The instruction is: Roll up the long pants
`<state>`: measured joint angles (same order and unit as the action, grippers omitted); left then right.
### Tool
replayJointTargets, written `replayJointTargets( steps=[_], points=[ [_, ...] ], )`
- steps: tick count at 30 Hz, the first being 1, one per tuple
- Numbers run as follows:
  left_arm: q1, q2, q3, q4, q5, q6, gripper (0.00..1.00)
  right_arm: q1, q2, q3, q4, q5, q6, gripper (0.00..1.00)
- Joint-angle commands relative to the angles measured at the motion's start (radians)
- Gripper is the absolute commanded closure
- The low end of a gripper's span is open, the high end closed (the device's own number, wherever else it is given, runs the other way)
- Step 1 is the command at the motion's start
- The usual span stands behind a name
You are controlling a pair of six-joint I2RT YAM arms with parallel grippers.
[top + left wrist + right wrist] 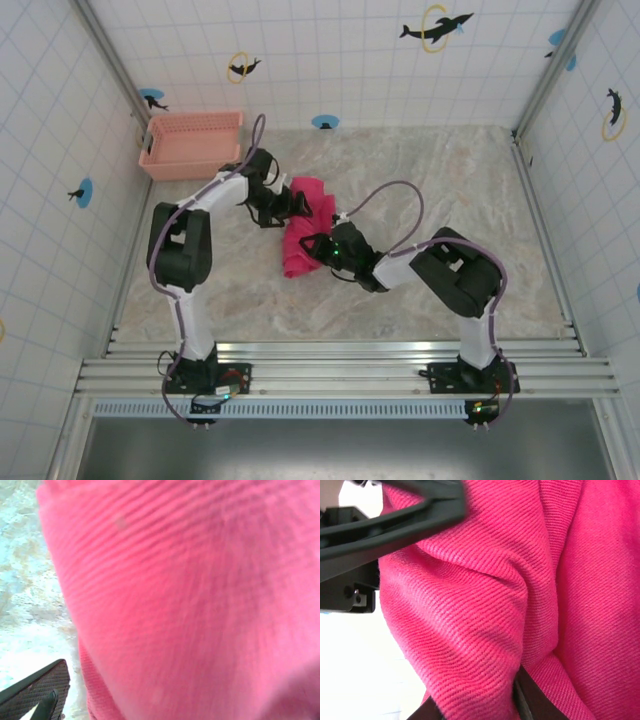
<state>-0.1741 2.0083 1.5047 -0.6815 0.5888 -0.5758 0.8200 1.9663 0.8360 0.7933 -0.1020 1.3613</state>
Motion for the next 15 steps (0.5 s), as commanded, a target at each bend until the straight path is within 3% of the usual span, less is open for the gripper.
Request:
replayJointTargets(
  steps=[1, 8, 15],
  points=[
    [0.039, -0.057, -0.030, 0.014, 0.057, 0.018, 0.02, -0.050, 0.101, -0.100, 0.043, -0.003, 0.219, 1.00],
    [0.041, 0.008, -0.107, 0.057, 0.139, 0.070, 0.02, -0.060, 0.231, -0.114, 0.285, -0.086, 0.355, 1.00],
    [0.040, 0.118, -0.164, 0.241, 0.297, -0.017, 0.03, -0.052, 0.323, -0.066, 0.392, -0.140, 0.420, 1.00]
  ],
)
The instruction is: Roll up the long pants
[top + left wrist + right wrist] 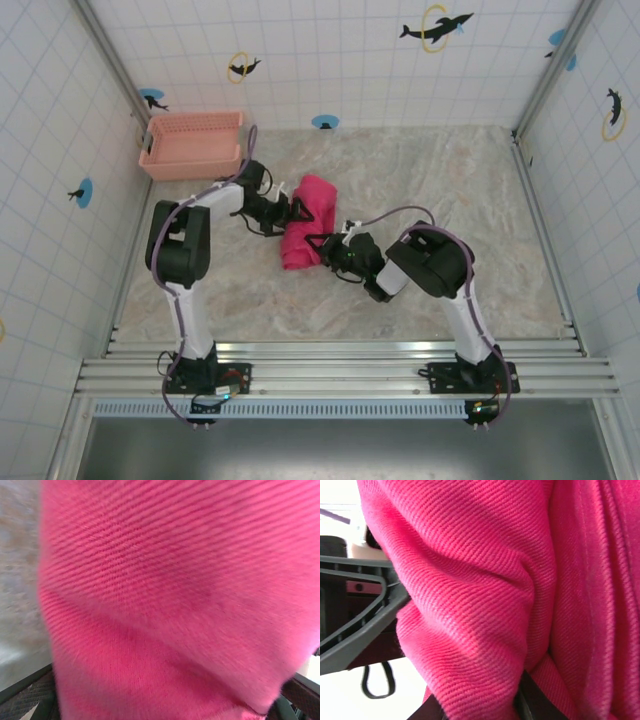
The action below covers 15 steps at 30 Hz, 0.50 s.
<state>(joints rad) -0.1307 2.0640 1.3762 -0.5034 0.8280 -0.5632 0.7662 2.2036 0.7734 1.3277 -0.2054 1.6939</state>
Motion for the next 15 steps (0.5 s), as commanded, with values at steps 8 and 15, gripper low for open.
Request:
replayJointTargets(
  steps=[8, 15],
  points=[
    [-0.016, 0.141, -0.032, 0.242, 0.223, -0.113, 0.02, 0.003, 0.159, 0.061, -0.120, -0.082, 0.125, 1.00],
    [-0.047, 0.179, -0.033, 0.324, 0.297, -0.146, 0.15, 0.003, 0.162, 0.132, -0.180, -0.138, 0.110, 1.00]
  ],
)
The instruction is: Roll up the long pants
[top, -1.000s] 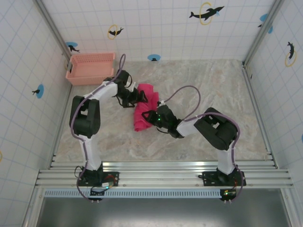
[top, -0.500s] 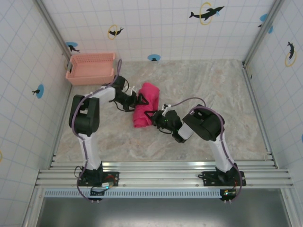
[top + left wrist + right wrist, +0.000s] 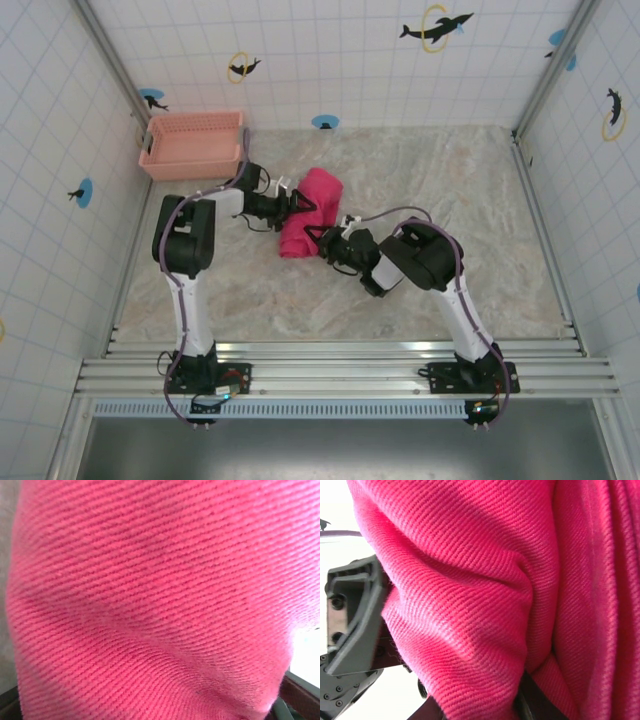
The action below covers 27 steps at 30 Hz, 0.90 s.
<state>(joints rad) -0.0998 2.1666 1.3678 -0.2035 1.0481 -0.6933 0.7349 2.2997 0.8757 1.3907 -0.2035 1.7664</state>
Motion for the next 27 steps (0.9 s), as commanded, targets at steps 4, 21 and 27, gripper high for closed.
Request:
replayJointTargets(
  steps=[4, 21, 27],
  points=[
    [-0.087, 0.098, 0.003, 0.000, 0.113, 0.003, 0.50, 0.034, 0.066, 0.066, -0.286, -0.164, 0.023, 1.00],
    [-0.061, -0.010, 0.242, 0.158, -0.058, -0.270, 1.00, -0.059, -0.148, -0.139, -0.492, -0.234, -0.272, 0.62],
    [-0.017, -0.020, 0.500, 0.268, -0.141, -0.447, 1.00, -0.077, -0.328, -0.323, -0.688, -0.163, -0.470, 0.51]
  ],
)
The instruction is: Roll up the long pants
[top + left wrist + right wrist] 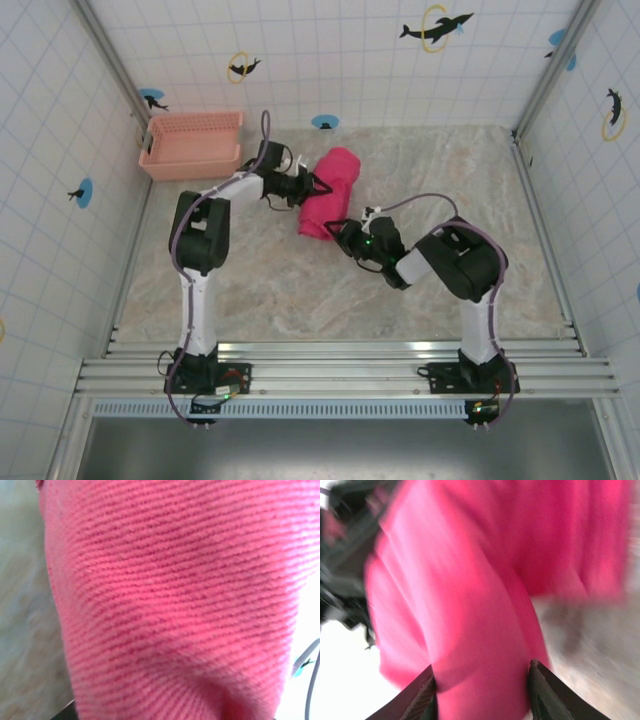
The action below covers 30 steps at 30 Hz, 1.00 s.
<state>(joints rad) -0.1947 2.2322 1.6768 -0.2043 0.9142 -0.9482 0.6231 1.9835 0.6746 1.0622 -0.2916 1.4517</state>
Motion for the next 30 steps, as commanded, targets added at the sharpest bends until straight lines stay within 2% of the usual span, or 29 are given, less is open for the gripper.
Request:
replayJointTargets(
  steps=[1, 5, 8, 10, 16, 21, 26, 30],
  points=[
    [0.090, -0.087, 0.217, 0.275, -0.029, -0.205, 1.00, 0.030, -0.042, -0.159, -0.382, -0.059, -0.174, 0.51],
    [0.148, -0.058, 0.348, 0.287, -0.086, -0.250, 1.00, 0.007, -0.122, -0.239, -0.466, -0.034, -0.246, 0.49],
    [0.192, -0.073, 0.332, 0.418, -0.159, -0.302, 1.00, -0.003, -0.147, -0.252, -0.531, 0.011, -0.300, 0.49],
    [0.226, -0.084, 0.349, 0.344, -0.209, -0.273, 1.00, -0.008, -0.142, -0.259, -0.526, 0.004, -0.307, 0.49],
    [0.349, -0.100, 0.249, 0.499, -0.333, -0.347, 1.00, -0.013, -0.104, -0.279, -0.438, -0.017, -0.301, 0.49],
    [0.420, -0.060, 0.253, 0.530, -0.404, -0.337, 1.00, -0.013, -0.097, -0.296, -0.441, -0.017, -0.311, 0.49],
    [0.462, 0.061, 0.294, 0.596, -0.472, -0.401, 1.00, -0.013, -0.123, -0.308, -0.487, -0.017, -0.326, 0.49],
    [0.474, 0.219, 0.321, 0.699, -0.534, -0.549, 1.00, -0.014, -0.160, -0.298, -0.538, -0.017, -0.332, 0.49]
  ],
)
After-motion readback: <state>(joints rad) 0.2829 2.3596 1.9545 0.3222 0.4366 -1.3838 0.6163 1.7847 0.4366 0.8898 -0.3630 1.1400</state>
